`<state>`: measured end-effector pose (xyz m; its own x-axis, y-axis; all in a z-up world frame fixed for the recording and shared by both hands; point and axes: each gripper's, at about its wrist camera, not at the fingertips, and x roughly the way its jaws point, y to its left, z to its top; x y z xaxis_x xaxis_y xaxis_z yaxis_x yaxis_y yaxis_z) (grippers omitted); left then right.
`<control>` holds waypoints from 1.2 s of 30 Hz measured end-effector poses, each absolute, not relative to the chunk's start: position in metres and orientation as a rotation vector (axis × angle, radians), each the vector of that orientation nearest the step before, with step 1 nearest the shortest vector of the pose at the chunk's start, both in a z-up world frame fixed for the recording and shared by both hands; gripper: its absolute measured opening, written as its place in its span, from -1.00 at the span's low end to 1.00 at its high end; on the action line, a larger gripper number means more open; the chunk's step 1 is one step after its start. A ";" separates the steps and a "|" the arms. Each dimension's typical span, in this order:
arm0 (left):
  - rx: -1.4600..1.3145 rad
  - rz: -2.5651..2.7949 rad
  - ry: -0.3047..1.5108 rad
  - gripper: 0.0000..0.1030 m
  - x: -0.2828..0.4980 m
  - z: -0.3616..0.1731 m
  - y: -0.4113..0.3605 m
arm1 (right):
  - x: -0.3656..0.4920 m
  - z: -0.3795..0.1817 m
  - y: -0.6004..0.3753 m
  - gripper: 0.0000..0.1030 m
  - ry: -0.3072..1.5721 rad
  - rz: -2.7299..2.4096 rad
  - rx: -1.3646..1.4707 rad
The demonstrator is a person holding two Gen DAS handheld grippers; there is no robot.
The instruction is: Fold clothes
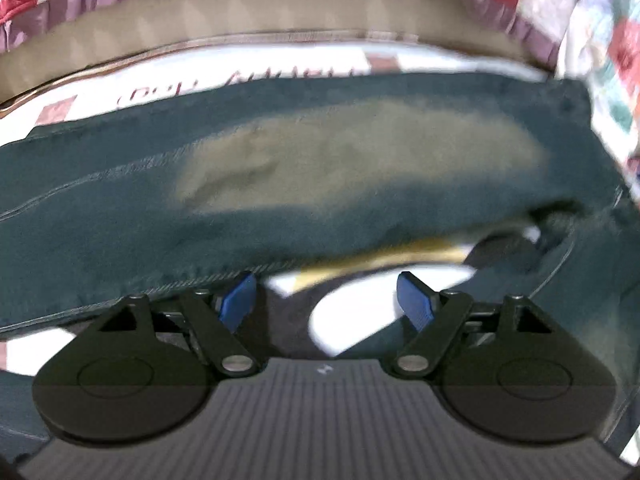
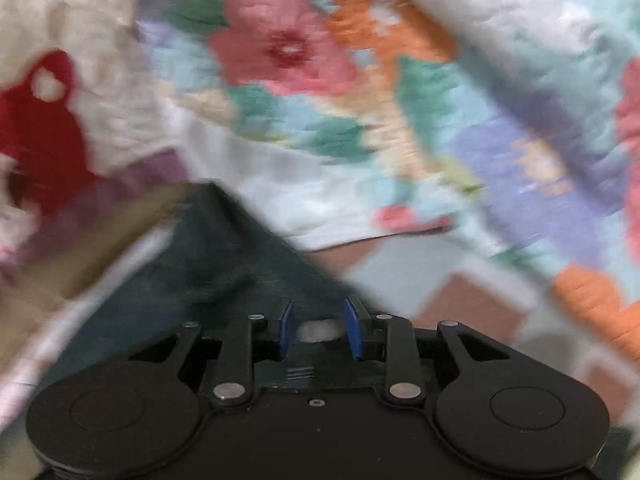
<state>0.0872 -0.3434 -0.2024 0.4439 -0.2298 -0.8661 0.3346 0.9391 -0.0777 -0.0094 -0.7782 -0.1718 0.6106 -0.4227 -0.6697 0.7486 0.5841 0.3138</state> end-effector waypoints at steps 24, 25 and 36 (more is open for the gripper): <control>0.374 0.028 0.976 -0.36 0.066 -0.088 -0.015 | 0.030 -0.178 -0.589 -0.18 0.657 0.024 0.701; 0.349 0.084 0.917 -0.38 0.064 -0.090 -0.001 | 0.031 -0.182 -0.576 -0.18 0.660 0.016 0.704; 0.062 0.002 1.125 -0.19 0.023 -0.149 0.077 | 0.066 -0.217 -0.443 -0.13 0.880 0.308 0.363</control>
